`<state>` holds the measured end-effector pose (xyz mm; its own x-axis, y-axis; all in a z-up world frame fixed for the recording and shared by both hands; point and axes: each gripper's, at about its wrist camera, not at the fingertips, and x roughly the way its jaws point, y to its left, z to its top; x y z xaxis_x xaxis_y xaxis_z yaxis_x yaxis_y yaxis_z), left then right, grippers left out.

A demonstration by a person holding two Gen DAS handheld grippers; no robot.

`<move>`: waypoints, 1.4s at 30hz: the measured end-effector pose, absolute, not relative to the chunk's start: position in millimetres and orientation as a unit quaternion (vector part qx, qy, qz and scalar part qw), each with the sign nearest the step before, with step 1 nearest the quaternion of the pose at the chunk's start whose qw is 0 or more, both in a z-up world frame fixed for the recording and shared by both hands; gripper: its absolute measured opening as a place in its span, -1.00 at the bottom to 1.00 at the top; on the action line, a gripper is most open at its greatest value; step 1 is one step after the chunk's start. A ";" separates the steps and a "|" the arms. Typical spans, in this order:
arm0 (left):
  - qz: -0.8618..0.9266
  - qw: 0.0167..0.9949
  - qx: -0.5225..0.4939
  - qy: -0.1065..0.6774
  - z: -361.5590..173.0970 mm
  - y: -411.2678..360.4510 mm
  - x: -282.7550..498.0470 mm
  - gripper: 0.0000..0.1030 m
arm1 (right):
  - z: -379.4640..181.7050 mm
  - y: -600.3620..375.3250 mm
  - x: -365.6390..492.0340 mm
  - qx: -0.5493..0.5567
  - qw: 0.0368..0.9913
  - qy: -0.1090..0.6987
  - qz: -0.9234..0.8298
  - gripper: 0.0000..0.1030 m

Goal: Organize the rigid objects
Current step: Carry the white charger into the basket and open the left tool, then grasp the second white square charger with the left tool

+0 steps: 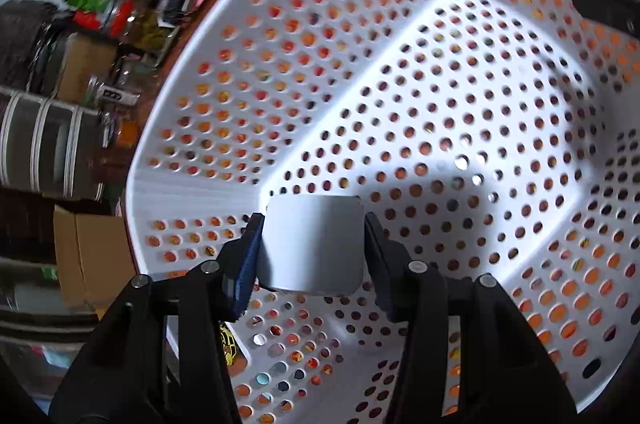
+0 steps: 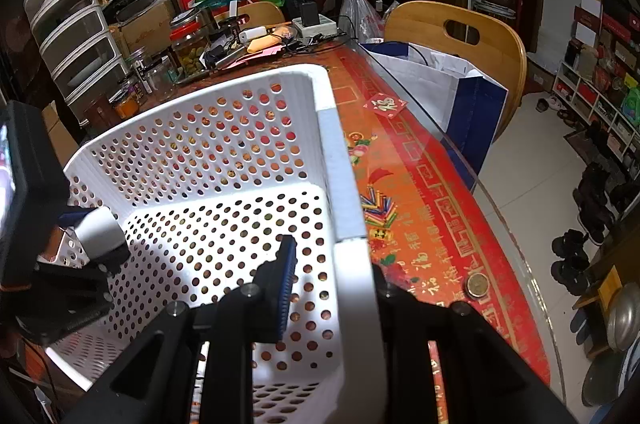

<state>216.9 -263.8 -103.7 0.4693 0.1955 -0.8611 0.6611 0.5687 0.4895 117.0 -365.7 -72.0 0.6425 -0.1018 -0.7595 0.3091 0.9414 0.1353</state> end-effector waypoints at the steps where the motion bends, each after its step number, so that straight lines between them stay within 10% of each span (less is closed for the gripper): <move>1: -0.156 0.740 0.434 0.489 -103.5 -263.5 217.3 0.08 | -72.0 -366.0 116.5 0.127 0.897 0.407 -0.114 -0.59; 5: -0.157 0.769 0.423 0.453 -87.5 -258.5 211.4 0.67 | -72.3 -367.5 116.3 0.130 0.896 0.409 -0.115 -0.58; 16: -0.105 0.906 0.199 0.358 40.6 -73.7 199.4 1.00 | -72.1 -366.6 115.5 0.127 0.893 0.415 -0.114 -0.59; 22: -0.032 0.883 0.101 0.457 -35.1 47.5 259.5 0.99 | -71.7 -365.3 114.4 0.124 0.894 0.414 -0.115 -0.59; 36: -0.032 0.825 0.073 0.559 -143.2 27.0 311.1 0.72 | -72.4 -364.0 117.4 0.121 0.893 0.418 -0.115 -0.58; 40: -0.041 0.826 0.045 0.561 -140.7 24.8 313.1 -0.14 | -72.5 -363.8 117.6 0.121 0.893 0.418 -0.115 -0.58; 42: -0.035 0.825 0.046 0.562 -139.9 23.3 313.6 -0.13 | -72.5 -364.0 117.6 0.120 0.893 0.418 -0.115 -0.58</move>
<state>313.6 23.3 -139.9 0.3659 -0.0054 -0.9306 0.1087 0.9934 0.0370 117.6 -364.0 -72.5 0.6250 -0.1043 -0.7736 0.3055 0.9447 0.1195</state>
